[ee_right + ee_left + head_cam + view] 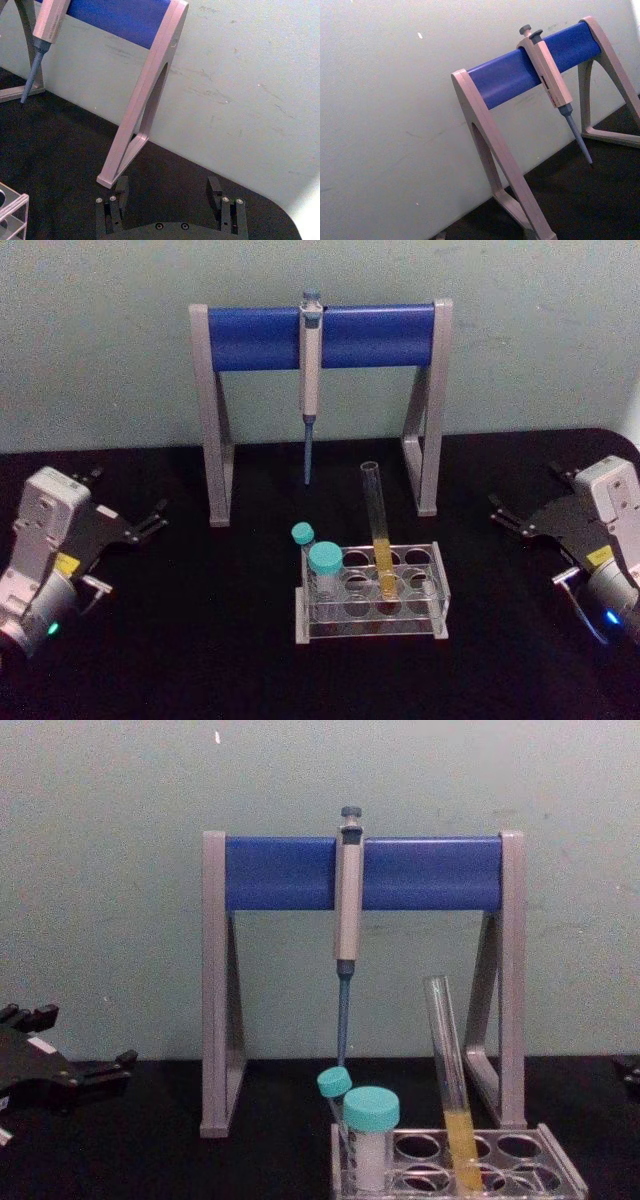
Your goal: Pick up the test tube from the test tube rack, shake it, then place it back into the test tube rack.
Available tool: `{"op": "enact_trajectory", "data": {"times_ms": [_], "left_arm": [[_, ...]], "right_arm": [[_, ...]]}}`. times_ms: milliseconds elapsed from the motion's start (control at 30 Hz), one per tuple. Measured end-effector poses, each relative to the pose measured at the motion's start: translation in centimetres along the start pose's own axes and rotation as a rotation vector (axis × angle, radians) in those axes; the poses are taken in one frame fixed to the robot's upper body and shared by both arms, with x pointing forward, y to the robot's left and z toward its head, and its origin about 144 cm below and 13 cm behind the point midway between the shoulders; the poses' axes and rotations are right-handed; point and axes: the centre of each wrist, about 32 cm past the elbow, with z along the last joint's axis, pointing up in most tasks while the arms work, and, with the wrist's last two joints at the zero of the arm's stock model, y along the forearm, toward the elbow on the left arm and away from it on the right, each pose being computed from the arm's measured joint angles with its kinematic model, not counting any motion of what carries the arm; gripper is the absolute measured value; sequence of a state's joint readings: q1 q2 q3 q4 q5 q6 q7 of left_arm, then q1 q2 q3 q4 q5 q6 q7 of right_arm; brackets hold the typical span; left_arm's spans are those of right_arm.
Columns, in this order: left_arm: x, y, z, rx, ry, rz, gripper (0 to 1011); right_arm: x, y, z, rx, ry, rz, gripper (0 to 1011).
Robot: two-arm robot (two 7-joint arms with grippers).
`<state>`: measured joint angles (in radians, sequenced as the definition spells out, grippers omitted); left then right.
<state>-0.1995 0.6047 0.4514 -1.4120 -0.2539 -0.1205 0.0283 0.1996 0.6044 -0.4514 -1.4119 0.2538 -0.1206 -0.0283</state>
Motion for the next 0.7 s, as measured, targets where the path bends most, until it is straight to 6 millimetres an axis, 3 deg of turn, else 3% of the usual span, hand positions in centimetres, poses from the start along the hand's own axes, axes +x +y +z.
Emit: {"op": "enact_trajectory", "data": {"times_ms": [700], "left_arm": [[0.0, 0.0, 0.0, 0.0, 0.0, 0.0, 1001]], "right_arm": [[0.01, -0.01, 0.0, 0.0, 0.0, 0.0, 1000]]}}
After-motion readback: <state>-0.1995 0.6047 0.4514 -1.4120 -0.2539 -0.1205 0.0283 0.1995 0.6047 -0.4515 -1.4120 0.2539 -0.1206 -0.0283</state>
